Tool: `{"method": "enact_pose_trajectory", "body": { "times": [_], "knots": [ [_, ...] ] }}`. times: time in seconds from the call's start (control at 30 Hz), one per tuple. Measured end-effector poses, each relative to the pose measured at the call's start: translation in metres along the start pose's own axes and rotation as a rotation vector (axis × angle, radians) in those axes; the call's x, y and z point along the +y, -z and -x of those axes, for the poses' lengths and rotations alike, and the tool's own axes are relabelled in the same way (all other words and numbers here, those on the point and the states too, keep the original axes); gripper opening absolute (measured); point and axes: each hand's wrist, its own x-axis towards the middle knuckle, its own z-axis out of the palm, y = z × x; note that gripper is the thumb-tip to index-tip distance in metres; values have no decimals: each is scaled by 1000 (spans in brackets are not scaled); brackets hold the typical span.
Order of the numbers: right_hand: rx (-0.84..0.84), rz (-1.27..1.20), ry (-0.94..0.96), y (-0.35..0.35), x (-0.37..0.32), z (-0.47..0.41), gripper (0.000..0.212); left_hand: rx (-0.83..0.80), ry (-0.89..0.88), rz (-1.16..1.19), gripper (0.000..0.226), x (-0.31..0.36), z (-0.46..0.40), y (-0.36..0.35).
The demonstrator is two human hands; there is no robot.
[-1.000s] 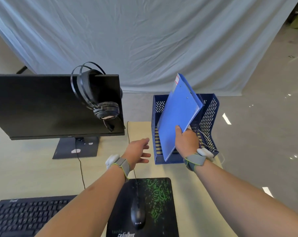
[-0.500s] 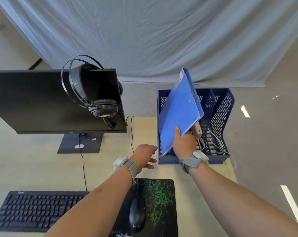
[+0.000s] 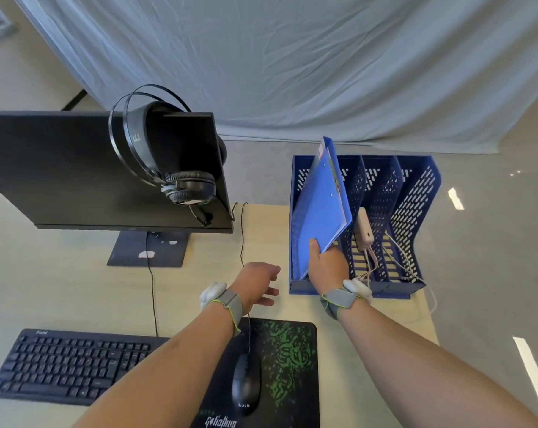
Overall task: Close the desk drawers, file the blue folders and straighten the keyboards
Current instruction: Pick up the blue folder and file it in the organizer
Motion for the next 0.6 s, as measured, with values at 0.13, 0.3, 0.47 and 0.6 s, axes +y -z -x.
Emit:
{"method": "enact_pose_trajectory", "body": {
  "times": [0.13,0.3,0.47,0.6],
  "knots": [
    [-108,-4,-24,-6,7,4,52,18,7,2,19,-2,2,2],
    [-245,37,8,0,13,7,40,26,-1,10,23,-6,8,-2],
    [-341,76,9,10,14,10,38,22,-3,-6,23,-9,19,-9],
    [-421,152,-8,21,17,18,39,44,-13,-23,29,-12,28,-15]
  ]
}}
